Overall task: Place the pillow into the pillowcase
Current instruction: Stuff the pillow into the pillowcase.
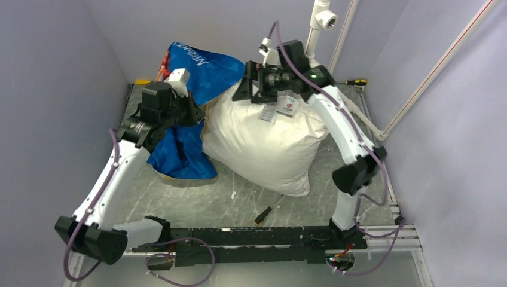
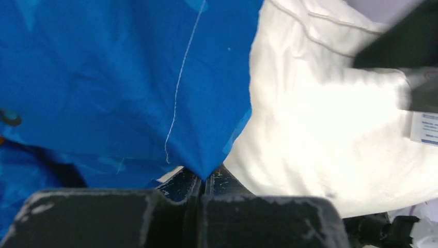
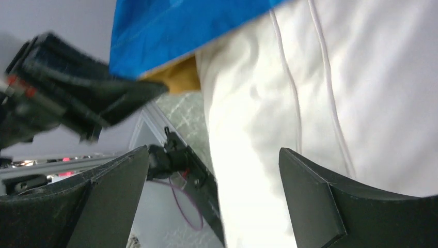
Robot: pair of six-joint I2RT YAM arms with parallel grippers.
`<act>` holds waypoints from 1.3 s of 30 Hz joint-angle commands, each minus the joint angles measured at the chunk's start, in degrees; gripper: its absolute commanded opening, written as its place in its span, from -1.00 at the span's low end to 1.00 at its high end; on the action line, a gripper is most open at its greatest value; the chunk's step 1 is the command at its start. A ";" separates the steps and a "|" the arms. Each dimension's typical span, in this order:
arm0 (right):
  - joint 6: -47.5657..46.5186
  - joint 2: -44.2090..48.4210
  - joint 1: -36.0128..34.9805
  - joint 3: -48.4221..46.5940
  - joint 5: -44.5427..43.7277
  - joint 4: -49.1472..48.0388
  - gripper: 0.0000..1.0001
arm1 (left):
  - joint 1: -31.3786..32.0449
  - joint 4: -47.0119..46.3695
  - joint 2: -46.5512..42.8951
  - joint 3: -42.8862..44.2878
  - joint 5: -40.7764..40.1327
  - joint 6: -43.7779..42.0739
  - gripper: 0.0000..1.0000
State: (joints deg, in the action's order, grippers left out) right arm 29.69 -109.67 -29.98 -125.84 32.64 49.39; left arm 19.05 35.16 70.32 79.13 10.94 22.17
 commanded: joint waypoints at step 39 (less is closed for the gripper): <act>7.49 44.88 -0.56 60.14 -2.45 -36.64 -1.00 | 4.46 -13.20 -9.57 -13.15 26.03 3.09 -1.00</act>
State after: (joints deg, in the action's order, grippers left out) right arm 31.27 -64.62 -29.02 -59.13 21.15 32.03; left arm 18.02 29.74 59.40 61.84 23.42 22.33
